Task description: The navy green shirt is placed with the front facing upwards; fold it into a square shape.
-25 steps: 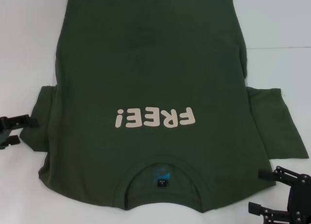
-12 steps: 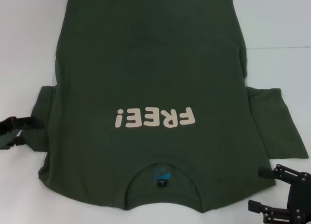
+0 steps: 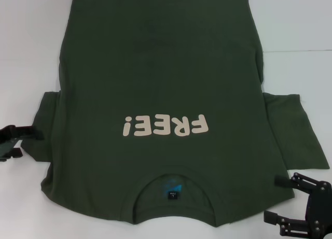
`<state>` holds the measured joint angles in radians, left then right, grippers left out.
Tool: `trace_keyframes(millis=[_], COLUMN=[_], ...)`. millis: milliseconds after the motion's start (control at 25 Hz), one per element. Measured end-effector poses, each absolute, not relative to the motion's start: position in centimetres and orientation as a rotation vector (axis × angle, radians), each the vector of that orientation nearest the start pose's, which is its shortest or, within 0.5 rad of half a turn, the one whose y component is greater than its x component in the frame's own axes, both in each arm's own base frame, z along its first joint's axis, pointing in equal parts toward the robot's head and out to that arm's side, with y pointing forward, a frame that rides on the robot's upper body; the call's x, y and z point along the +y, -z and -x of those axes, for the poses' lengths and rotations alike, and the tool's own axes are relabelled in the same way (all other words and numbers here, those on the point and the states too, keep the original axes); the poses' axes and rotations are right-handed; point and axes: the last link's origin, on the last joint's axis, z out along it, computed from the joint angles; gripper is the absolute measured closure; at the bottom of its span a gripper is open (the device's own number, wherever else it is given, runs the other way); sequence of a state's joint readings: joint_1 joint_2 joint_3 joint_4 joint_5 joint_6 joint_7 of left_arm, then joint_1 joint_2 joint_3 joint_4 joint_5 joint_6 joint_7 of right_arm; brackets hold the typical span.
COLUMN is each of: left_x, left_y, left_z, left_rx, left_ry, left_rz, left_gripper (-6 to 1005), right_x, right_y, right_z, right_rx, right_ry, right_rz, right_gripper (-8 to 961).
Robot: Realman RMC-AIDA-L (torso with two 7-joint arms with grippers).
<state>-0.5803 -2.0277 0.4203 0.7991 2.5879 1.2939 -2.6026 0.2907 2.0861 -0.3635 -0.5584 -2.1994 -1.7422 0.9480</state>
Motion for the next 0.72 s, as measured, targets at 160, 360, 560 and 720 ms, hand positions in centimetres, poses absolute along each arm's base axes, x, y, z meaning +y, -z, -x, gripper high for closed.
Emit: trace_keyframes(millis=[160,360,560,720], left_x=[35.83,36.08,36.00,35.91], left_y=[-6.36,-6.35,-6.39,-6.40], left_z=[34.75,34.51,34.68,34.84], left_rx=[-1.969,-1.967,-1.978,-1.984], left_ry=[0.353,0.356,0.340,0.326], left_rz=[1.700,1.703,1.688,1.679], left_gripper=[156,157,158,159], right_x=[22.45,22.47,22.46,22.46], right_y=[-0.19,-0.19,-0.19,-0.20], right_z=[-34.01,-33.99,-33.98,-33.98], right_rx=[0.539,0.538,0.545,0.549], right_ry=[-0.731,-0.732,-0.735,-0.736], right_rz=[2.622,2.623,2.623,2.623], right_gripper=[26,27,27,27])
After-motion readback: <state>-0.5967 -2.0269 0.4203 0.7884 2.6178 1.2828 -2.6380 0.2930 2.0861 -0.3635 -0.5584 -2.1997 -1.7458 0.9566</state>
